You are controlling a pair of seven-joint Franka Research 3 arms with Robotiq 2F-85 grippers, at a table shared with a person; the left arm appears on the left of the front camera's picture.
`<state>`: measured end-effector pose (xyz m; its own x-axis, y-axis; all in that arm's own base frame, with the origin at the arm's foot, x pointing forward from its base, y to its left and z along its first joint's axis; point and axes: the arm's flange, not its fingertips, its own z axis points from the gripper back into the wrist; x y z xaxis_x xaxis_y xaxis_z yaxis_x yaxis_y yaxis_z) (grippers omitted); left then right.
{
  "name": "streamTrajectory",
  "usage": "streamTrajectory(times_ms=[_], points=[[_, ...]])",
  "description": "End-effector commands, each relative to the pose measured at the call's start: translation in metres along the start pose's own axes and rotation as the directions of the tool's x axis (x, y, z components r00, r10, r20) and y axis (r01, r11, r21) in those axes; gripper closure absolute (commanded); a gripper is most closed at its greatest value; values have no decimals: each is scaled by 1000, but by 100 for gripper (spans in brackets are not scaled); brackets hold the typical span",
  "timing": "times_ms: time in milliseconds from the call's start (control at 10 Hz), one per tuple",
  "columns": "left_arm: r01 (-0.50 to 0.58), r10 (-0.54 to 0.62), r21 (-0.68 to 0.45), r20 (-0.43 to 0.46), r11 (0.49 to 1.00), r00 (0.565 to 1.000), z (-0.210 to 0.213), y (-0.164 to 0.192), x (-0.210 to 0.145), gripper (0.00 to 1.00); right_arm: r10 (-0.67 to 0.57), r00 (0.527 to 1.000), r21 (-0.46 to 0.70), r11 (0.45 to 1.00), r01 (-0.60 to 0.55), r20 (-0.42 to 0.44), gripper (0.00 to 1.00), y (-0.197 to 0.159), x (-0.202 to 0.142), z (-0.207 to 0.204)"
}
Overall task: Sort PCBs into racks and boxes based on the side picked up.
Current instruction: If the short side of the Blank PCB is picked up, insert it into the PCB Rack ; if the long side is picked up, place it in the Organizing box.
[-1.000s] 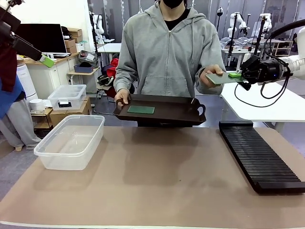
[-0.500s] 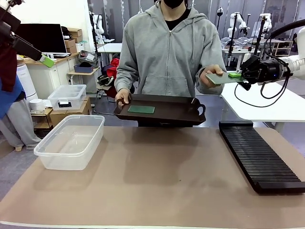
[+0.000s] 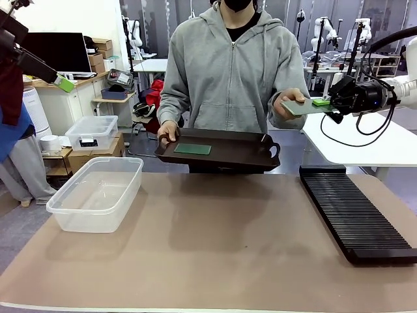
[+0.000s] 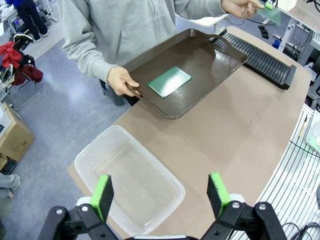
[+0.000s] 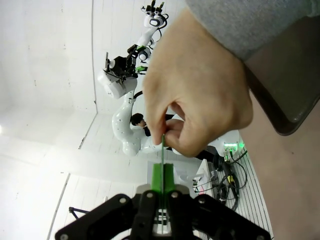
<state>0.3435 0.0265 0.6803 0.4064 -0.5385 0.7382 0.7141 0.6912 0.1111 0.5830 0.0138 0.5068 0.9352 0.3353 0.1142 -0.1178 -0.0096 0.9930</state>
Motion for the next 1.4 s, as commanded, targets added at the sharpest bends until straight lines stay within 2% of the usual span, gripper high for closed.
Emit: streamTrajectory(times_ms=[0,1300], points=[[1,-1,-1,10,1000,1000,-1,0,-2,0,0,1000,1,1000,0,-2,100,-1,0,-1],[1,-1,-1,10,1000,1000,-1,0,-2,0,0,1000,1,1000,0,-2,100,-1,0,-1]])
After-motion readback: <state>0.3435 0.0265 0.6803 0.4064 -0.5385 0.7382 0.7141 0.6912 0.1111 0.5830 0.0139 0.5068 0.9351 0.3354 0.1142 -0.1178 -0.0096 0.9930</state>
